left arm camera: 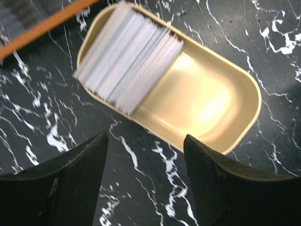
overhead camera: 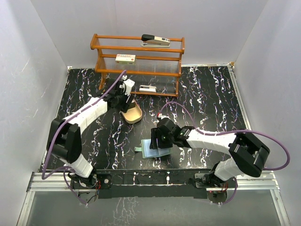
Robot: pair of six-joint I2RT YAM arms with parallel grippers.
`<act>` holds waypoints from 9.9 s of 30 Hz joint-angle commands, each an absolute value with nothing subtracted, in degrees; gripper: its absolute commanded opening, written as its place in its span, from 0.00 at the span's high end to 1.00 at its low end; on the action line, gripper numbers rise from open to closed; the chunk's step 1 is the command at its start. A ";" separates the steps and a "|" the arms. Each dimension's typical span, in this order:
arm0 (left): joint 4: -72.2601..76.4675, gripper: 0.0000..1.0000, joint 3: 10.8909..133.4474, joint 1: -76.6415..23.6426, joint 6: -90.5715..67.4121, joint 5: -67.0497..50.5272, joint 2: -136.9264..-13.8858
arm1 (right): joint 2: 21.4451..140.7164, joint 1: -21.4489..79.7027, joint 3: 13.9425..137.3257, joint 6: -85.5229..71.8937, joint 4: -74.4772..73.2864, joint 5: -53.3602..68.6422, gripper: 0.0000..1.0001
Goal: Put the credit cards into the card holder
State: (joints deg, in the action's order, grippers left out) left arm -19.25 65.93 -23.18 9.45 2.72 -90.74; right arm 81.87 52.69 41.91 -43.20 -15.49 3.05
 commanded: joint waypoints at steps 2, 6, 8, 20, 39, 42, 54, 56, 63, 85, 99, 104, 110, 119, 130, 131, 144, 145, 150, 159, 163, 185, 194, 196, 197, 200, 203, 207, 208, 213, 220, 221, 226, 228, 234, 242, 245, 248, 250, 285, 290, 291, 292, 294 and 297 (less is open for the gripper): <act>-17.41 0.35 72.04 -22.59 20.41 1.85 -94.54 | 83.03 53.63 45.04 -43.37 -13.33 2.54 0.46; -14.41 0.34 72.16 -22.54 23.42 1.91 -96.91 | 82.60 54.44 46.23 -44.02 -13.27 0.14 0.46; -14.24 0.35 72.61 -22.51 25.20 2.62 -98.36 | 82.81 54.47 46.76 -44.02 -13.46 -0.12 0.46; -10.28 0.36 71.36 -22.59 29.07 6.27 -102.19 | 81.87 54.53 46.17 -44.52 -12.68 -0.88 0.46; -4.22 0.38 68.30 -24.56 32.25 11.37 -104.69 | 80.52 54.57 45.88 -43.30 -12.57 -1.63 0.44; -4.71 0.41 68.99 -24.90 33.00 11.92 -105.00 | 80.42 54.58 45.88 -43.24 -12.57 -1.56 0.44; -1.87 0.52 69.67 -26.34 35.33 16.97 -104.77 | 81.12 54.58 45.70 -43.33 -11.96 -0.62 0.43; -1.47 0.54 69.63 -26.39 35.71 17.66 -104.73 | 81.12 54.54 45.70 -43.38 -11.95 -0.52 0.43; -2.45 0.56 70.31 -26.80 36.36 17.55 -104.41 | 81.64 54.55 45.70 -43.35 -11.43 -0.04 0.43; -11.94 0.51 75.65 -26.98 12.26 18.07 -99.64 | 80.88 54.52 49.16 -43.84 -12.66 -1.89 0.43; -24.91 0.53 67.47 -26.72 -27.92 17.77 -94.62 | 78.31 54.58 48.55 -42.24 -16.36 -4.20 0.48; -22.77 0.54 65.30 -26.29 -29.61 17.13 -96.67 | 76.77 54.53 46.13 -42.57 -16.08 -4.77 0.50; -20.30 0.61 65.42 -26.10 -28.29 15.14 -100.09 | 76.31 54.56 44.42 -43.06 -15.56 -4.07 0.50; -17.70 0.86 62.40 -26.27 -21.81 6.83 -98.37 | 76.23 54.58 43.68 -43.12 -15.03 -4.28 0.50; -15.77 0.91 61.46 -28.08 -12.45 -5.28 -97.16 | 75.38 54.55 41.86 -44.61 -14.63 -3.96 0.50; -15.84 0.90 61.78 -28.37 -11.87 -6.03 -97.39 | 75.19 54.53 41.47 -44.86 -14.56 -4.03 0.50; -22.04 0.55 65.30 -28.92 -20.28 -6.20 -90.63 | 73.90 54.58 37.10 -46.80 -11.74 -3.97 0.53; -22.93 0.54 64.48 -28.92 -21.47 -6.95 -89.30 | 73.98 54.58 36.85 -46.76 -11.44 -3.96 0.53; -22.86 0.49 54.80 -29.33 -27.42 -16.26 -81.40 | 74.93 54.57 36.54 -46.15 -9.79 -3.07 0.53; -14.57 0.41 38.54 -35.83 -38.47 -19.32 -69.43 | 74.44 54.58 37.31 -45.33 -8.85 -3.80 0.53; -9.12 0.39 33.86 -37.20 -40.80 -21.19 -70.41 | 74.91 54.58 37.85 -45.09 -9.16 -4.73 0.54; -7.98 1.00 31.45 -39.47 -42.33 -18.30 -65.99 | 77.55 51.36 54.91 -34.05 -17.12 -10.58 0.52; -10.59 1.00 30.59 -39.48 -40.26 -16.96 -63.75 | 88.14 40.13 67.43 -17.18 -14.03 -3.31 0.44; -11.18 1.00 30.49 -39.48 -39.64 -16.44 -63.89 | 91.51 38.87 71.15 -13.87 -14.96 -2.35 0.41; -11.36 1.00 30.42 -39.48 -39.50 -16.18 -63.82 | 93.64 38.51 72.64 -12.57 -15.16 -2.36 0.40; -11.69 1.00 30.11 -39.50 -39.14 -15.62 -63.25 | 98.13 38.15 77.01 -8.53 -15.42 -1.48 0.38; -11.37 1.00 29.64 -39.49 -39.06 -15.57 -62.75 | 103.07 37.71 81.60 -3.37 -16.02 2.17 0.37; -10.67 1.00 28.87 -39.53 -39.54 -15.53 -62.12 | 108.34 37.52 87.36 2.14 -17.77 5.69 0.16; -10.50 1.00 28.68 -39.50 -39.61 -15.55 -61.87 | 109.56 37.47 88.84 3.24 -18.36 6.16 0.15; -11.48 1.00 28.52 -39.52 -39.90 -14.77 -60.04 | 114.49 37.49 95.21 7.74 -22.01 6.37 0.23; -13.36 1.00 28.47 -39.47 -39.60 -13.38 -57.55 | 113.29 39.48 92.86 15.71 -18.67 4.72 0.31; -13.44 1.00 28.41 -39.46 -39.65 -13.36 -57.40 | 113.10 40.00 91.85 16.82 -17.85 3.48 0.31; -13.33 1.00 28.09 -39.46 -40.26 -13.47 -56.45 | 111.89 41.88 87.37 23.86 -14.15 1.03 0.33; -13.10 1.00 27.53 -39.45 -40.44 -13.70 -56.15 | 111.11 42.90 85.65 26.23 -11.86 -0.11 0.34; -12.73 1.00 27.03 -39.46 -41.16 -13.27 -56.24 | 112.14 44.47 84.34 29.55 -9.48 -5.41 0.37; -13.78 1.00 27.03 -39.46 -41.31 -12.74 -55.07 | 113.24 44.43 83.76 31.44 -7.84 -8.05 0.39; -14.12 1.00 27.14 -39.45 -41.19 -12.51 -54.85 | 113.48 44.53 83.58 31.94 -7.59 -7.28 0.40; -14.24 1.00 27.29 -39.46 -41.05 -12.39 -54.89 | 114.17 44.61 83.80 32.35 -7.17 -8.13 0.40; -14.39 1.00 27.29 -39.46 -41.01 -12.39 -54.77 | 114.70 44.65 84.05 32.72 -7.19 -8.74 0.40; -14.20 1.00 26.36 -39.41 -40.95 -11.78 -54.22 | 113.08 44.88 83.15 33.84 -0.97 -14.80 0.66; -14.15 1.00 26.46 -39.46 -41.05 -11.87 -54.34 | 112.91 44.89 82.97 33.98 -1.78 -15.00 0.76; -14.15 1.00 26.46 -39.44 -41.04 -11.87 -54.39 | 112.60 44.85 83.03 33.98 -2.33 -14.66 0.77; -14.15 1.00 26.39 -39.45 -41.04 -11.79 -54.42 | 112.26 44.89 83.13 33.84 -2.82 -14.32 0.78; -14.15 1.00 26.29 -39.47 -41.12 -11.78 -54.48 | 111.55 44.88 83.22 33.70 -3.66 -14.09 0.81; -13.59 1.00 26.11 -39.45 -41.22 -12.03 -54.80 | 110.45 44.98 83.17 33.64 -4.60 -14.98 0.87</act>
